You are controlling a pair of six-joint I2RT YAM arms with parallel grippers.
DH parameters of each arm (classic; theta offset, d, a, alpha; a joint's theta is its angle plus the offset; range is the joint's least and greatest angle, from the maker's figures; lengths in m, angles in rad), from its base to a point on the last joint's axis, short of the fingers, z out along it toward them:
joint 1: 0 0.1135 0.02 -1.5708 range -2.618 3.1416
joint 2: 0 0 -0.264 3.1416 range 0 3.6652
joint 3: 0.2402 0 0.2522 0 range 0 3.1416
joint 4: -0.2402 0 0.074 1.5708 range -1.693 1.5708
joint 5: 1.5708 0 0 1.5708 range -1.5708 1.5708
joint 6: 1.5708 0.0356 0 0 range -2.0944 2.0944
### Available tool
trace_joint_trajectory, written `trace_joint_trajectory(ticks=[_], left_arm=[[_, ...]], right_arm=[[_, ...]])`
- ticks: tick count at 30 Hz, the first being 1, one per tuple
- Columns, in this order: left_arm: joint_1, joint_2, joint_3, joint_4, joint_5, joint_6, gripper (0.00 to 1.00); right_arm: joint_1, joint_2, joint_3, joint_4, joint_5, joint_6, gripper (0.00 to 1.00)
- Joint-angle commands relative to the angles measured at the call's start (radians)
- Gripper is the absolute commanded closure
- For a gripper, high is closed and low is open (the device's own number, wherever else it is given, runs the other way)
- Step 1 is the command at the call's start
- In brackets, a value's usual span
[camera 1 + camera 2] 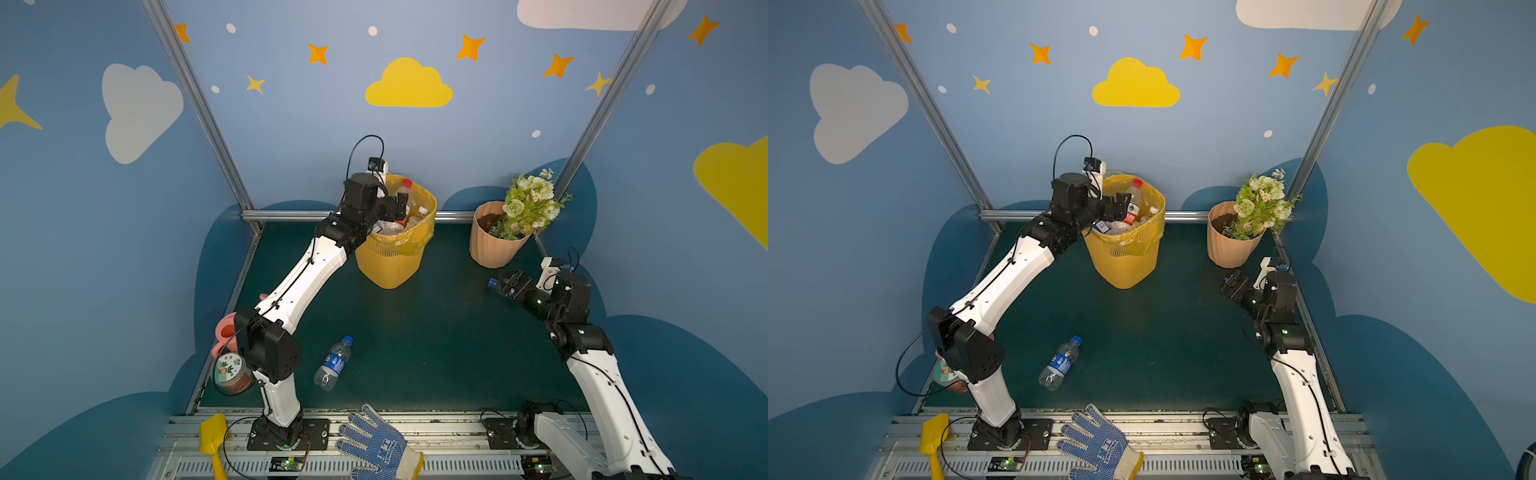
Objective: Throw the plastic bottles in the bin
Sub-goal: 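Lift the red-cap bottle with the left gripper up toward the bin, then release the red-cap bottle into the bin while the right gripper reaches the Pepsi bottle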
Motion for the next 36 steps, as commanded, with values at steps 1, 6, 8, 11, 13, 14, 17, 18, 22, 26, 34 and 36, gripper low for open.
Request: trace_joint_trajectory(ticks=[1,6,8,11,13,14,17,18,22,26,34,36], left_arm=[[-0.003,-0.192,-0.089,0.07,0.001,-0.009,0.0],[-0.01,-0.405,-0.259,0.227,-0.069,0.016,0.0],[-0.013,-0.465,-0.312,0.235,-0.085,0.026,0.0],[-0.013,-0.542,-0.406,0.247,-0.122,0.037,0.0],[-0.012,-0.586,-0.47,0.248,-0.152,0.044,0.0],[-0.012,-0.604,-0.497,0.247,-0.168,0.044,0.0],[-0.009,-0.676,-0.594,0.249,-0.192,0.03,0.0],[-0.01,-0.698,-0.627,0.255,-0.197,0.022,0.0],[-0.008,-0.787,-0.77,0.254,-0.215,0.007,0.0],[-0.009,-0.846,-0.854,0.201,-0.247,-0.015,0.0],[0.002,-0.909,-0.963,0.058,-0.332,-0.138,0.0],[0.003,-0.918,-0.987,0.029,-0.336,-0.156,0.0]], right_arm=[[-0.019,0.0,0.011,-0.027,0.013,-0.026,0.1],[-0.057,0.04,0.011,-0.046,0.048,-0.011,0.09],[-0.082,0.064,0.006,-0.046,0.056,0.002,0.09],[-0.125,0.096,-0.007,-0.047,0.063,0.034,0.09],[-0.16,0.115,-0.023,-0.037,0.064,0.056,0.08],[-0.179,0.126,-0.034,-0.027,0.059,0.068,0.08],[-0.245,0.164,-0.061,0.013,0.028,0.104,0.07],[-0.263,0.177,-0.067,0.022,0.018,0.116,0.08],[-0.32,0.243,-0.063,0.028,-0.035,0.159,0.07],[-0.327,0.315,-0.041,0.041,-0.085,0.173,0.07],[-0.323,0.479,0.022,0.049,-0.107,0.246,0.07],[-0.317,0.516,0.037,0.067,-0.112,0.27,0.06]])
